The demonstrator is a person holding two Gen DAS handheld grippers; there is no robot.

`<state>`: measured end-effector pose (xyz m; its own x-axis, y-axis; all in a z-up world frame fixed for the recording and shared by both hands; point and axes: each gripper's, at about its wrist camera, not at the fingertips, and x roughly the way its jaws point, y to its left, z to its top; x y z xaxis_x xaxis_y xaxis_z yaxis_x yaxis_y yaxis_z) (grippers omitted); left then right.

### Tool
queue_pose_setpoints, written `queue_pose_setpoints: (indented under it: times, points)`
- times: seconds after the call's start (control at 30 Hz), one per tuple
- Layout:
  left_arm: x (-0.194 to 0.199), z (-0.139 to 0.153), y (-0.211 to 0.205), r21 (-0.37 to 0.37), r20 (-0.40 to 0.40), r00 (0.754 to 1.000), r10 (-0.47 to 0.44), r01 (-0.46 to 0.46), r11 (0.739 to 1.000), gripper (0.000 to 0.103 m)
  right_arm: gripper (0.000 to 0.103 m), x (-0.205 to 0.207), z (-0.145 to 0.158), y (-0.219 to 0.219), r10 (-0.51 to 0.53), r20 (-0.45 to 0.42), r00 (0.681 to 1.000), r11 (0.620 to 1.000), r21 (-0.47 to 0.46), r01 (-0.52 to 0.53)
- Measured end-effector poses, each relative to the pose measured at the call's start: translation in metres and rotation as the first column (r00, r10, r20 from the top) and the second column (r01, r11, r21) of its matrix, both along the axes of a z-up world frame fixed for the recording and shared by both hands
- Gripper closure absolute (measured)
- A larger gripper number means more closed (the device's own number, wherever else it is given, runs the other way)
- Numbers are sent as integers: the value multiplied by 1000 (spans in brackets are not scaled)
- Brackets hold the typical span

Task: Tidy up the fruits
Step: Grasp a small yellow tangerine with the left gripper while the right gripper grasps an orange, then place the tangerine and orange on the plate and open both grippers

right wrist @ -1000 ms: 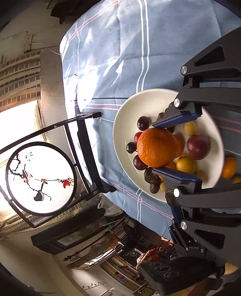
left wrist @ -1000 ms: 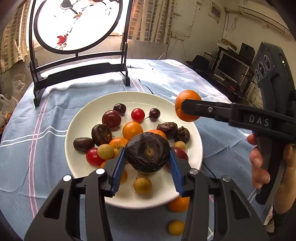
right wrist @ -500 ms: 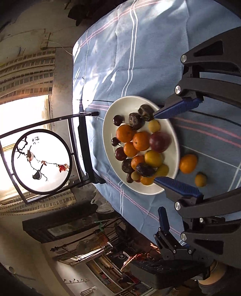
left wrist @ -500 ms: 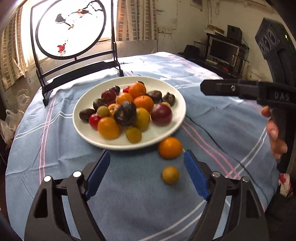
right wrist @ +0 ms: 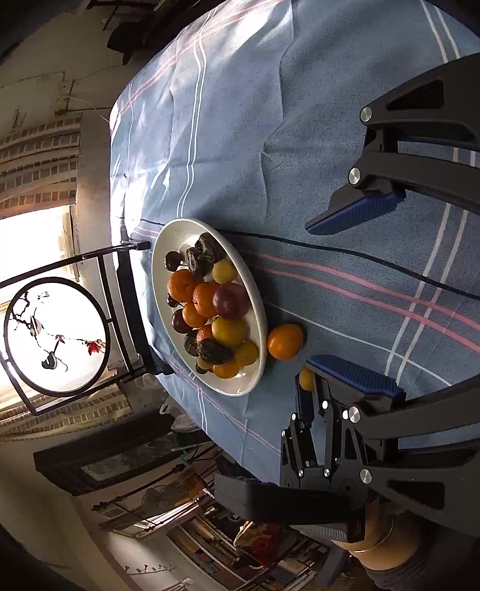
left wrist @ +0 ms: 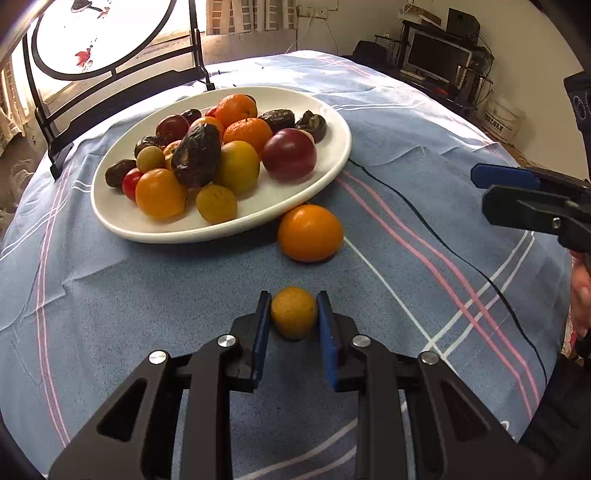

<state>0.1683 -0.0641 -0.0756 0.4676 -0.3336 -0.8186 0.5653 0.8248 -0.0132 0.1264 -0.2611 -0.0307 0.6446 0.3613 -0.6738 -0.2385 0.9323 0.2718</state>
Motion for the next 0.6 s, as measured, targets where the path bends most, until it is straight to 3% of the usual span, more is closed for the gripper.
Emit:
queue_pose_setpoints:
  times: [0.17, 0.43, 0.53, 0.6]
  points:
    - [-25, 17, 20, -61, 34, 999, 27, -25, 998, 79, 35, 20, -7, 26, 49, -20, 999, 998, -38, -50]
    - [-47, 39, 56, -103, 63, 996, 67, -60, 993, 79, 44, 57, -28, 94, 125, -68, 990, 966, -218, -137]
    - [-48, 40, 61, -107, 65, 995, 74, -66, 992, 79, 63, 69, -39, 106, 121, -102, 987, 959, -244, -143]
    - [-47, 39, 63, -110, 65, 995, 78, -71, 991, 79, 67, 71, -43, 107, 110, -118, 987, 962, -236, -136]
